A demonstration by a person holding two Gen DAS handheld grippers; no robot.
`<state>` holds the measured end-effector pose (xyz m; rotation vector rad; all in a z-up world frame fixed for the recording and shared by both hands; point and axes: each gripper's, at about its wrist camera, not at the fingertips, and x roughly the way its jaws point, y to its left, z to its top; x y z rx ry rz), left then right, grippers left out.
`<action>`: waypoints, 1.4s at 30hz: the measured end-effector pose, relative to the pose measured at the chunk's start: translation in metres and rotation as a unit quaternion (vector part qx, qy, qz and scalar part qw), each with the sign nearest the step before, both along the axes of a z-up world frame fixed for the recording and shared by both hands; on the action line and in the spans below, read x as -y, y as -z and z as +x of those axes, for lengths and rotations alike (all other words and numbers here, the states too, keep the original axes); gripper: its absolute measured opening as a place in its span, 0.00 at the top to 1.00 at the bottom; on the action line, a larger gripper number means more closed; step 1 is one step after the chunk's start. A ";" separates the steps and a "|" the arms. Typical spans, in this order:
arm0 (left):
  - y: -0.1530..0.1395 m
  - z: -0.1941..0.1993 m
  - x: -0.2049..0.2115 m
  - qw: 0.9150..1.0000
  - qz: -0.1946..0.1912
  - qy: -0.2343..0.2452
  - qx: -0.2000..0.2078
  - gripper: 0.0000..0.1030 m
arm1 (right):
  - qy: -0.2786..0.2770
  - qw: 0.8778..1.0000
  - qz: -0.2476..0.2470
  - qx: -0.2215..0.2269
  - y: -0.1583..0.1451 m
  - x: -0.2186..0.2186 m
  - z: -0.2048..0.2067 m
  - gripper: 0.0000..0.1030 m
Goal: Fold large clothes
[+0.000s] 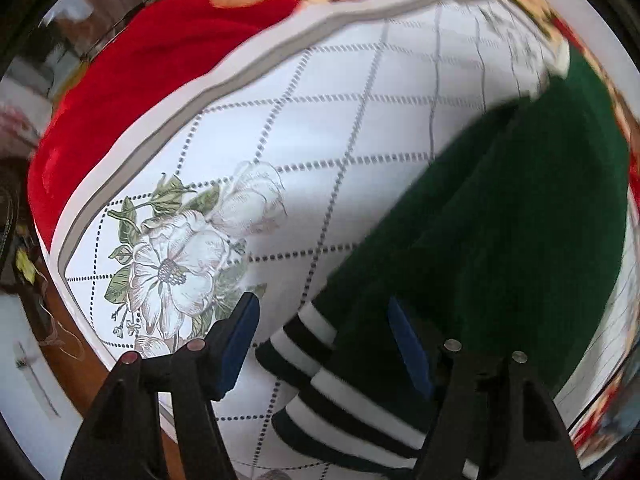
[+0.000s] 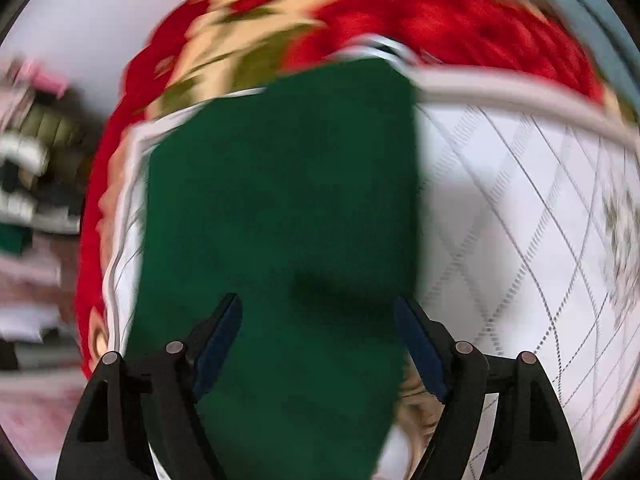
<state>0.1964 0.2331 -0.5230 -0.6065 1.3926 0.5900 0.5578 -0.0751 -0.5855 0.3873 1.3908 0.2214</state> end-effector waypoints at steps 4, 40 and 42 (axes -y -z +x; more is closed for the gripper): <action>-0.015 -0.006 -0.005 1.000 0.007 0.001 0.012 0.37 | 0.031 0.990 0.114 -0.078 0.076 0.026 0.015 0.21; -0.019 0.021 0.012 0.991 -0.002 0.090 0.099 0.93 | 0.222 0.953 0.030 -0.201 0.071 0.216 -0.338 0.42; -0.046 0.020 0.016 0.987 -0.005 0.089 0.137 0.94 | 0.221 0.954 0.031 -0.201 0.072 0.218 -0.342 0.42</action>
